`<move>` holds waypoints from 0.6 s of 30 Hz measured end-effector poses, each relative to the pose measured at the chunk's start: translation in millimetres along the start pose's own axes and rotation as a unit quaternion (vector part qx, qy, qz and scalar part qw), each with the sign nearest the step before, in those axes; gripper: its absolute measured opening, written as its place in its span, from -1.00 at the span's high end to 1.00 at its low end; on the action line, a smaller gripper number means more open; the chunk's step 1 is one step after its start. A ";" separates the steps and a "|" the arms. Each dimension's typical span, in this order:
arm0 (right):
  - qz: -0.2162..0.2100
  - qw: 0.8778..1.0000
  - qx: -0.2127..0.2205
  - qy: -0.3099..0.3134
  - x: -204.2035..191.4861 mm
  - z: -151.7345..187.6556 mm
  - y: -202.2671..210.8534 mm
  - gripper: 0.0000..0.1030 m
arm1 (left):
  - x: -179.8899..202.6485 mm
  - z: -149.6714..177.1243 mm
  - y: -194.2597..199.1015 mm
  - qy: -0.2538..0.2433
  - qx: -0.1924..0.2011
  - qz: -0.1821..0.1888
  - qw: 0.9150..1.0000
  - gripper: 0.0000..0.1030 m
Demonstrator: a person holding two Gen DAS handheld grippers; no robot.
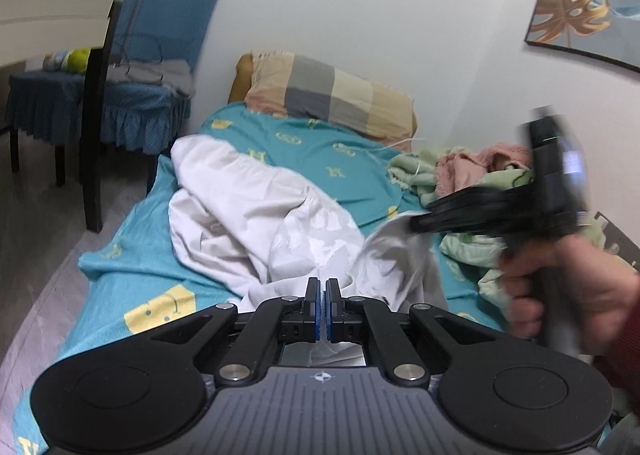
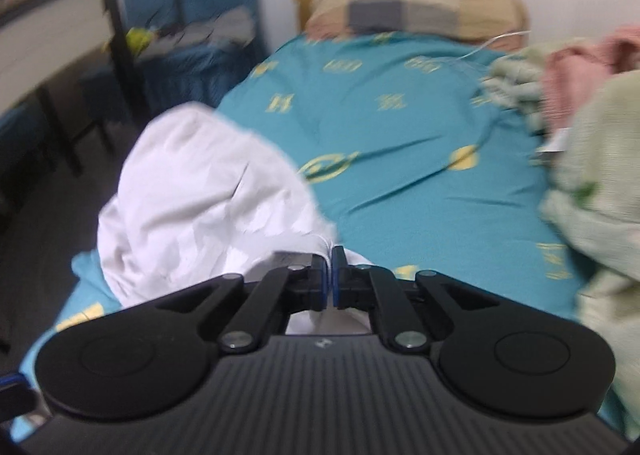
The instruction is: Fold clothes
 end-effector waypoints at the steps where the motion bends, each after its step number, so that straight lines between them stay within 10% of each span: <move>1: 0.001 1.000 0.010 -0.017 6.5 -4.3 17.9 0.89 | 3.1 -1.0 2.3 -0.003 0.002 0.004 1.000 0.95; 12: -0.049 0.980 0.047 -0.187 65.5 40.4 131.5 0.89 | 25.8 26.2 8.6 -0.061 -0.035 -0.003 0.998 0.93; 18: -0.074 0.978 0.063 -0.182 61.1 28.3 131.0 0.90 | 38.7 33.2 9.8 -0.101 -0.033 0.004 0.994 0.37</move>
Point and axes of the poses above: each gripper's, at about its wrist camera, not at the fingertips, and y roughly against the way its jaws point, x to its right, z to its underside, the point moved 10 cm from there along -y, roughly the way its jaws point, and after that the axes turned 9 degrees about x, right-handed, at the moved point
